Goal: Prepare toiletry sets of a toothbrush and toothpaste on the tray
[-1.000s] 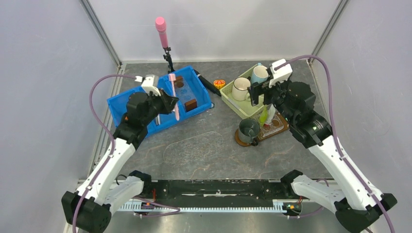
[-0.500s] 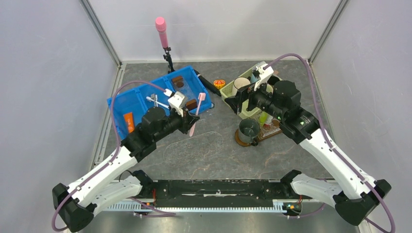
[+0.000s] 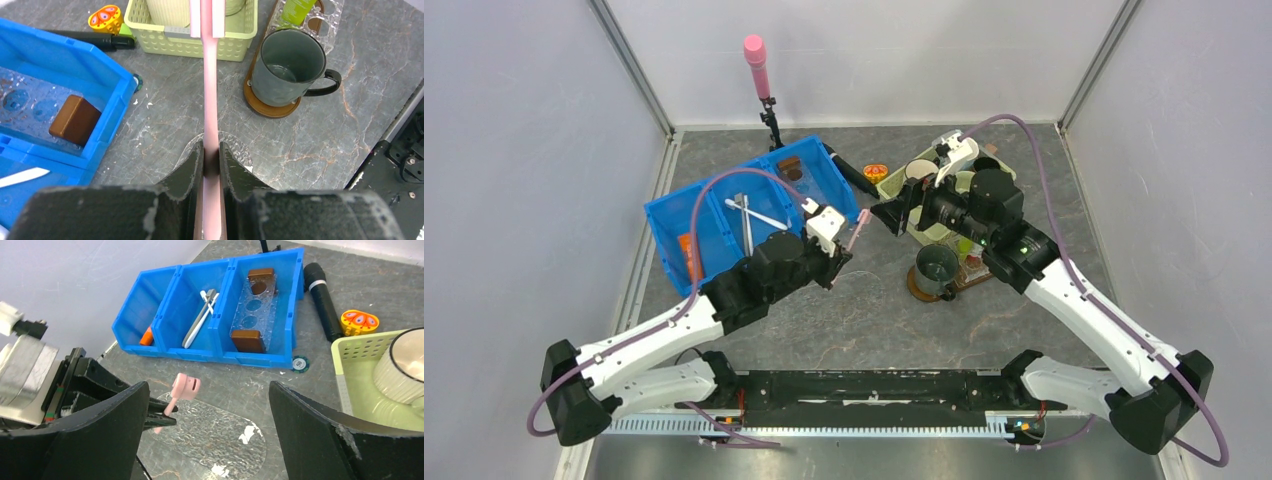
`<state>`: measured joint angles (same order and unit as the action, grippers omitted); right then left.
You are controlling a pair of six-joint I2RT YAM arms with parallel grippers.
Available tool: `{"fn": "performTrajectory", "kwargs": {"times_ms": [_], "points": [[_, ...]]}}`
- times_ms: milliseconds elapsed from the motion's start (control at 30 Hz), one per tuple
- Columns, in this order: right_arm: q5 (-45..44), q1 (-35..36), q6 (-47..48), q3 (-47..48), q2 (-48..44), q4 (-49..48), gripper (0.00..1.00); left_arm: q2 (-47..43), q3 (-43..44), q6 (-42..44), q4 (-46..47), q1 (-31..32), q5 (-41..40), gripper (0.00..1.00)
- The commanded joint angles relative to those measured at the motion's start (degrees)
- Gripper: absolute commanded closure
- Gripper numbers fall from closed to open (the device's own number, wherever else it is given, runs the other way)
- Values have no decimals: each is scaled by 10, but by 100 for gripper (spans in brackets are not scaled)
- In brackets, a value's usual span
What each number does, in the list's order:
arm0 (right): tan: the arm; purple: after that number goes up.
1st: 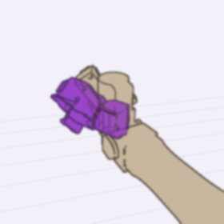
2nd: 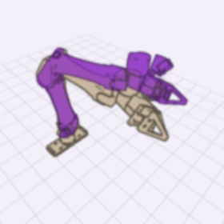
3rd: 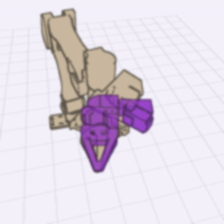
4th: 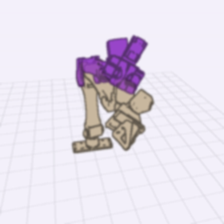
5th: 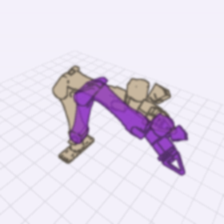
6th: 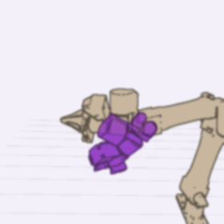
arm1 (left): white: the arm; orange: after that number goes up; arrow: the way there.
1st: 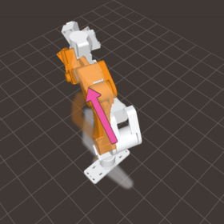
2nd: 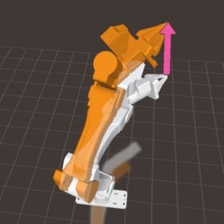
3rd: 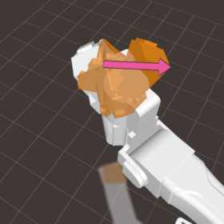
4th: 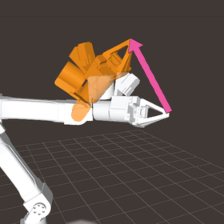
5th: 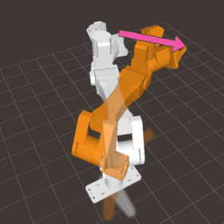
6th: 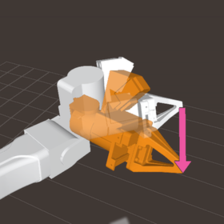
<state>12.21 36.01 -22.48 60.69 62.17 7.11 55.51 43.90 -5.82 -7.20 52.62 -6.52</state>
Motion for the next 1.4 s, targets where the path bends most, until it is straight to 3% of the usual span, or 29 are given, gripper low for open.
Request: {"fn": "performTrajectory", "kwargs": {"times_ms": [0,367,733,933,1367], "points": [[-7,3,-44,-11,2,-42,6,12,38,46,31,33,-78,98],[-73,6,-93,-27,-15,-40,7,70,68,93,65,88,-190,98],[-33,6,-47,-53,-39,-81,11,63,53,2,108,74,-72,98],[9,6,-38,-76,-54,-123,15,44,33,-77,145,5,36,98],[45,6,-61,-109,-52,-198,37,58,51,-137,191,-13,110,98]]}}
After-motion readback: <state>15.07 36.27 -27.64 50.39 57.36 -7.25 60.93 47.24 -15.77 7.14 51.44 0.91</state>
